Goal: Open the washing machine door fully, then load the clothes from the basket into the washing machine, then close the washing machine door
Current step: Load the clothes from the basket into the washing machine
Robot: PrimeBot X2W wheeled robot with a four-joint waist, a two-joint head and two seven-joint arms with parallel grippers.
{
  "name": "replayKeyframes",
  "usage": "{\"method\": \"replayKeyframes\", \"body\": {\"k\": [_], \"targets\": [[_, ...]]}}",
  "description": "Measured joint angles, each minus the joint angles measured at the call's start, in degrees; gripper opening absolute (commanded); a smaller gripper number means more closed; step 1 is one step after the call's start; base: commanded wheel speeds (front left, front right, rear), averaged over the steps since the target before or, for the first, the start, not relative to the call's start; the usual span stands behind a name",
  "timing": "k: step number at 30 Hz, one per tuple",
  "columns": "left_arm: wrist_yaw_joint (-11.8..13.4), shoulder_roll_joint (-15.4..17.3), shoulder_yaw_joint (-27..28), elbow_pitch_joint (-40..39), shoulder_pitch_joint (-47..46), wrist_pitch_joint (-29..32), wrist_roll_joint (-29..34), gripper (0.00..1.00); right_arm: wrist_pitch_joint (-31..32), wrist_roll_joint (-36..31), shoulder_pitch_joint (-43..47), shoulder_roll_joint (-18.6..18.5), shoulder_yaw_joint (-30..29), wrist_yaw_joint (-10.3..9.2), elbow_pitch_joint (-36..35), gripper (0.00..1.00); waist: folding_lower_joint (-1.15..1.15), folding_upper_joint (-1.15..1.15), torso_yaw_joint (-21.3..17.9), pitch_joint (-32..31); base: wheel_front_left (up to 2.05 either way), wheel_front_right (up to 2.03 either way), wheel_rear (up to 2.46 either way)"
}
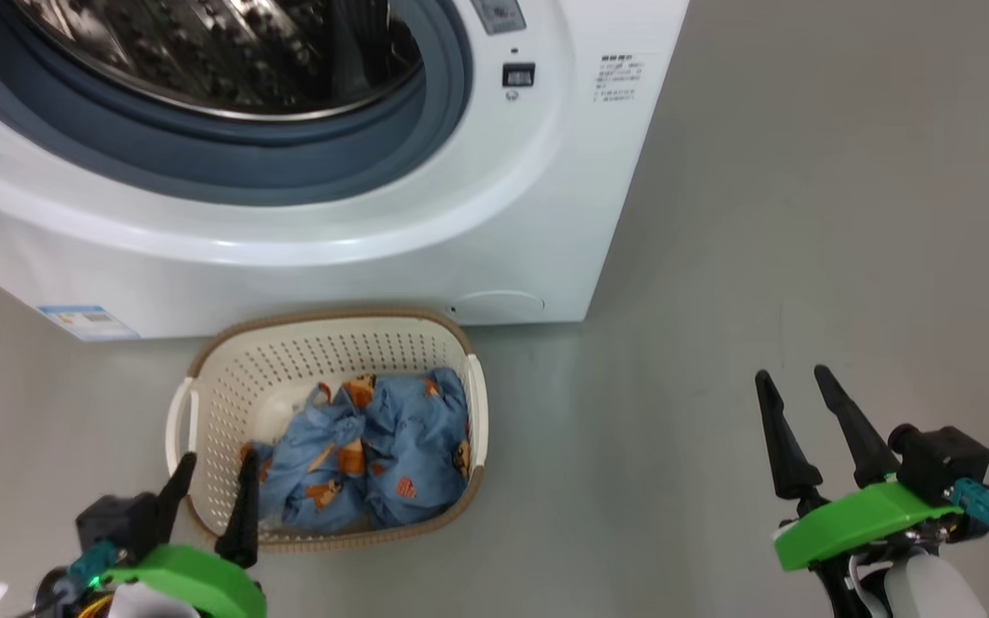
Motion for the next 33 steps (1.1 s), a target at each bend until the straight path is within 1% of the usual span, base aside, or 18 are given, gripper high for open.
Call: {"method": "replayKeyframes", "body": {"k": [4,9,15,19,25,33], "targets": [[0.01,0.51,-2.83,5.09,-4.12,0.00,-1.49,1.00,0.00,-0.01,-1.44,0.24,-0.01,0.00,-0.42,1.00,0.00,0.00,-0.21,2.49,0.00,0.00,0.00],[0.00,1.79,-8.21,13.15,-10.77,0.00,-3.49,1.00,0.00,-0.19,-3.53,0.47,0.10,0.00,-0.94,1.00,0.00,0.00,-0.55,6.02,0.00,0.00,0.00],[0.00,2.74,-15.16,23.29,-19.63,0.07,-7.55,1.00,-0.01,-0.48,-6.07,0.81,0.51,0.00,-1.43,1.00,0.00,0.00,-1.09,10.27,0.00,0.00,0.00],[0.00,3.10,-19.07,28.87,-24.51,1.64,-10.60,1.00,-0.01,-0.49,-7.61,1.13,0.88,0.00,-1.86,1.00,0.00,0.00,-1.64,12.83,0.00,0.00,0.00],[0.00,3.56,-24.03,33.62,-30.08,5.19,-14.81,1.00,-0.01,-0.49,-9.38,1.76,1.64,0.00,-2.18,1.00,0.00,0.00,-2.61,16.34,0.00,0.00,0.00],[0.00,4.45,-29.50,36.91,-35.74,8.22,-19.05,1.00,-0.01,-0.98,-12.26,1.93,1.92,0.00,-3.10,1.00,0.00,0.00,-3.40,20.83,0.00,0.00,0.00]]}}
